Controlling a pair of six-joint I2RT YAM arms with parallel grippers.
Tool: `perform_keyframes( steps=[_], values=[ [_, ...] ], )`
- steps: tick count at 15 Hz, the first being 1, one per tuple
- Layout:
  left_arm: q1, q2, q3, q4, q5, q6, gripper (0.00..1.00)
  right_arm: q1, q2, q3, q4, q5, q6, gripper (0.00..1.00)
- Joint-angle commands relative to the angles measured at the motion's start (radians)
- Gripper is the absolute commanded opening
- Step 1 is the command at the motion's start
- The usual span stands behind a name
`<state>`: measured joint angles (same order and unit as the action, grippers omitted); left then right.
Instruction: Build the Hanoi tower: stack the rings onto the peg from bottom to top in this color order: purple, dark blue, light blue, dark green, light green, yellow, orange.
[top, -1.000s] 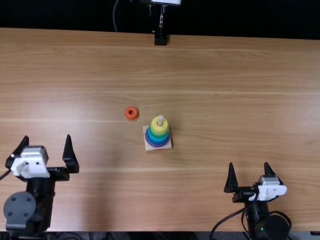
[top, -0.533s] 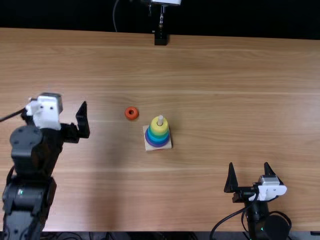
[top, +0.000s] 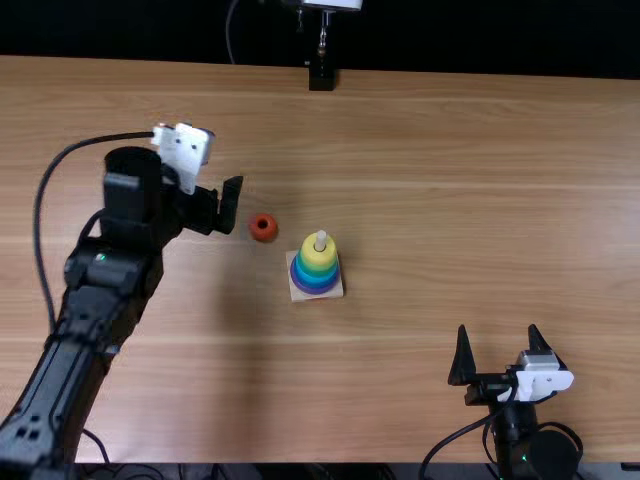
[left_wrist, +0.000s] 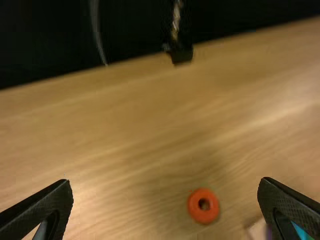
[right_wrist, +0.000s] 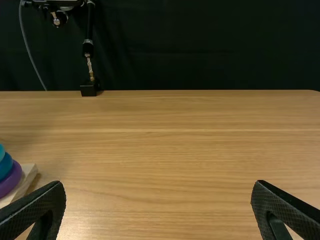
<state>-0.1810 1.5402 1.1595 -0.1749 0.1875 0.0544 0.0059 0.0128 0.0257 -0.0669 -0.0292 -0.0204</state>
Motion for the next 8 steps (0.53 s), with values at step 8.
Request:
perform_keyframes(
  steps=[8],
  values=[
    [-0.098,0.393,0.37,-0.293,0.013,0.054,1.0,-0.009,-0.013,-0.01,0.005,0.009,0.002,1.0]
  ],
)
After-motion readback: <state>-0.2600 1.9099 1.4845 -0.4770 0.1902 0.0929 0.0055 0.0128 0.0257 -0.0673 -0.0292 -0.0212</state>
